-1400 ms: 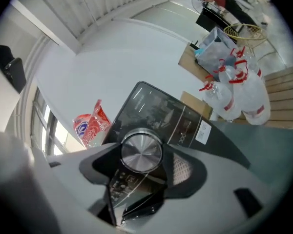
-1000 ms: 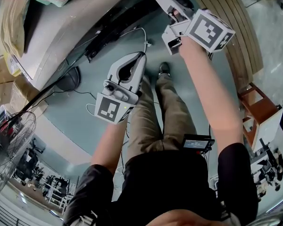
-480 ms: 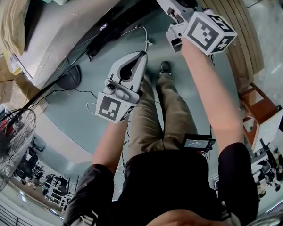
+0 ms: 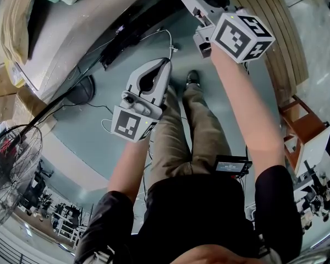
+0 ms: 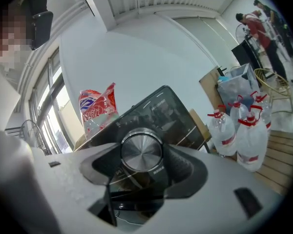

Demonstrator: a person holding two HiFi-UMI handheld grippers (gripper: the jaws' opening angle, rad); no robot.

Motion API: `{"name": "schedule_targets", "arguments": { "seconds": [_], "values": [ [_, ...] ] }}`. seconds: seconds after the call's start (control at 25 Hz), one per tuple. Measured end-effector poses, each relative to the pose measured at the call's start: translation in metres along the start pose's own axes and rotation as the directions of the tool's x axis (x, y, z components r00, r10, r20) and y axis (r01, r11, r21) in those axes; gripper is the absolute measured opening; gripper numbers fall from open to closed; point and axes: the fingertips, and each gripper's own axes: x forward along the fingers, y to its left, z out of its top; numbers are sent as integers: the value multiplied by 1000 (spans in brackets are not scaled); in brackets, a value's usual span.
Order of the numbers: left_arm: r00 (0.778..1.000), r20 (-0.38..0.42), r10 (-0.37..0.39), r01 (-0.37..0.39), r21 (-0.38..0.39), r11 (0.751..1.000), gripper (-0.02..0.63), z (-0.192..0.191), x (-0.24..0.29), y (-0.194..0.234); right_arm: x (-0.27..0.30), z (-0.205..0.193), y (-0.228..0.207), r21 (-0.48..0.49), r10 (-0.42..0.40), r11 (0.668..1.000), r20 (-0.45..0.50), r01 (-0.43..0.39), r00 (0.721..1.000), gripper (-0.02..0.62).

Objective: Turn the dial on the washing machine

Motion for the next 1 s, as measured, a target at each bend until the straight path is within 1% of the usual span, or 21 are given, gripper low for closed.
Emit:
{"name": "schedule_targets", "arguments": {
  "seconds": [0.16, 0.36, 0.44, 0.52, 0.6, 0.72, 0.8, 0.84, 0.92, 0.96, 1.0],
  "values": [
    [1000, -9, 7, -7, 5, 1000, -5, -3, -2, 0, -5, 0, 3, -22, 0, 1000, 14, 0, 1000, 275],
    [1000, -21, 19, -19, -21, 1000, -5, -6, 0, 0, -19, -8, 13, -51, 21, 999, 11, -20, 1000, 273],
    [999, -19, 37, -38, -37, 999, -5, -4, 1, 0, -29, -16, 20, -102, 18, 995, -3, -18, 1000, 273],
    [998, -8, 60, -60, -46, 997, -5, 0, 2, 0, -42, -21, 27, -181, 16, 983, -11, -18, 1000, 273],
    [997, 3, 78, -78, -40, 996, -5, 6, 3, 0, -54, -22, 38, -262, 30, 964, -5, -30, 1000, 265],
    [996, 12, 93, -93, -28, 995, -5, 19, 0, -3, -75, -23, 66, -345, 73, 937, 15, -63, 997, 256],
    [994, 27, 108, -107, -24, 994, -5, 32, -4, -10, -93, -21, 82, -385, 79, 920, 15, -67, 997, 232],
    [992, 36, 117, -117, -21, 993, -5, 40, -6, -16, -104, -18, 87, -391, 78, 918, 18, -65, 997, 213],
    [990, 48, 136, -136, -16, 991, -5, 56, -14, -29, -127, -13, 100, -373, 87, 925, 20, -73, 996, 184],
    [988, 51, 146, -145, -16, 989, -5, 65, -20, -35, -138, -11, 110, -361, 103, 928, 14, -91, 995, 156],
    [986, 54, 157, -156, -18, 988, -5, 74, -25, -39, -148, -8, 121, -356, 123, 927, 4, -113, 992, 108]
  ]
}}
